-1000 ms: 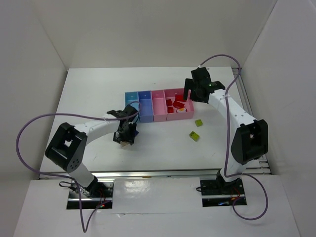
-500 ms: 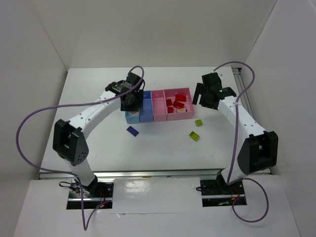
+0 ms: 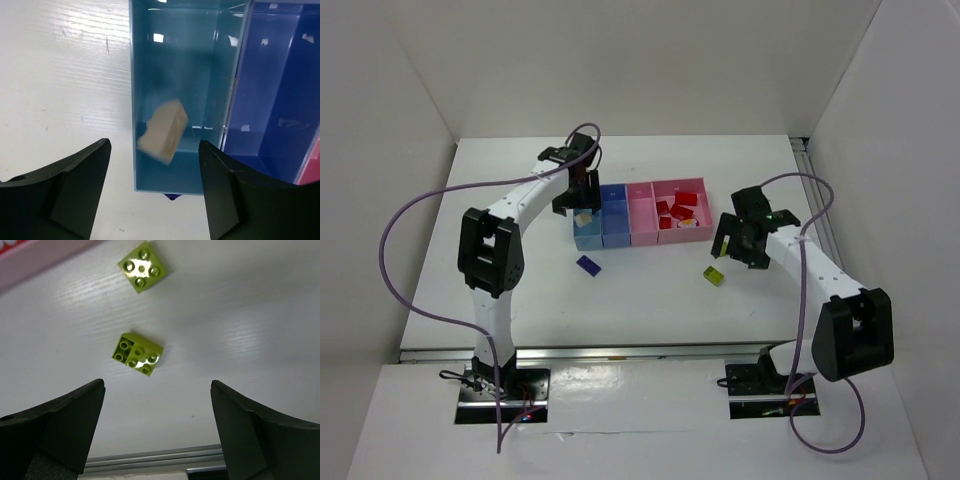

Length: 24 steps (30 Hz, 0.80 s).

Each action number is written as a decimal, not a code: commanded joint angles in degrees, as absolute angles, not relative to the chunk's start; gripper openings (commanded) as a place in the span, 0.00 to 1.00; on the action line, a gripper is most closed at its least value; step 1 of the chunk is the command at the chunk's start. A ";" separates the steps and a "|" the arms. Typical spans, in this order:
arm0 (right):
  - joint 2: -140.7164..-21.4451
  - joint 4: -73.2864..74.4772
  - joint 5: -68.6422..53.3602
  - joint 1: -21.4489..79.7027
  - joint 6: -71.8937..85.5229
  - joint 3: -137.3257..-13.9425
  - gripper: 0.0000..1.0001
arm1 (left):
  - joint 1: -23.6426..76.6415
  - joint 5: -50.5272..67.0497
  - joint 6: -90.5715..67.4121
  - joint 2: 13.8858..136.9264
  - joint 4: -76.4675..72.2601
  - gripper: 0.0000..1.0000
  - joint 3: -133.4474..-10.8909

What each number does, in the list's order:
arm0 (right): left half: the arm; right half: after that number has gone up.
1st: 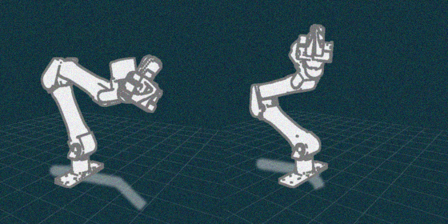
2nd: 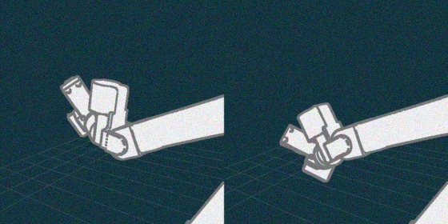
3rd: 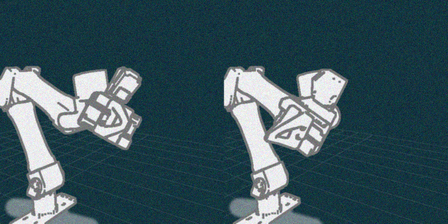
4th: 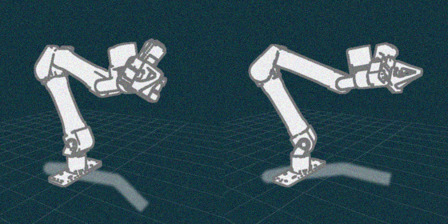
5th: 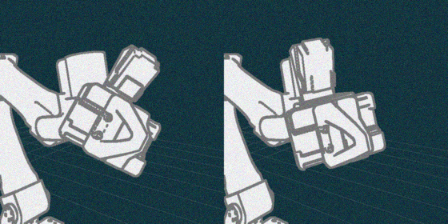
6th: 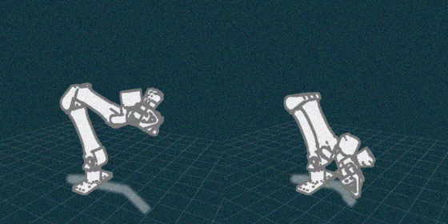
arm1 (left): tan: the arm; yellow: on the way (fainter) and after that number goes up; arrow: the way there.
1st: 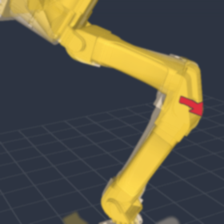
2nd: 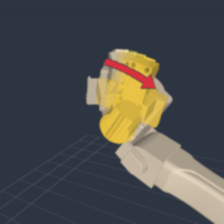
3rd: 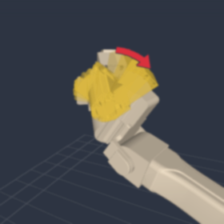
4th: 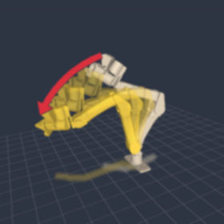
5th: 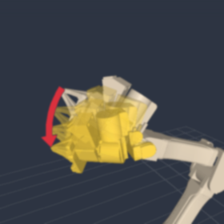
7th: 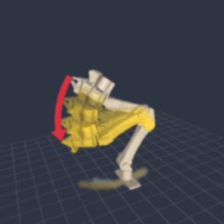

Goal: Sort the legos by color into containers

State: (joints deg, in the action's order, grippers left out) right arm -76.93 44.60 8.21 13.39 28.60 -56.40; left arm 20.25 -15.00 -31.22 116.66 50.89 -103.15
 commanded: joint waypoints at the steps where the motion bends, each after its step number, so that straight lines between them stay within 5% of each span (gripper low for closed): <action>1: -75.76 42.73 5.98 15.73 30.49 -53.88 0.94 | 20.65 -13.45 -30.06 116.19 51.77 0.82 -105.73; 15: -85.60 33.14 1.94 17.31 28.22 -49.75 0.94 | 21.18 -10.55 -28.39 108.81 51.77 0.84 -108.72; 24: -94.57 34.45 12.74 21.62 23.82 -54.49 0.69 | 21.18 -11.24 -27.87 105.56 52.91 0.84 -108.20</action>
State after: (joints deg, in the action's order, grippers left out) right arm -93.25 34.92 7.18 20.80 25.76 -52.45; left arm 20.95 -10.81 -29.80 107.48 51.48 -107.31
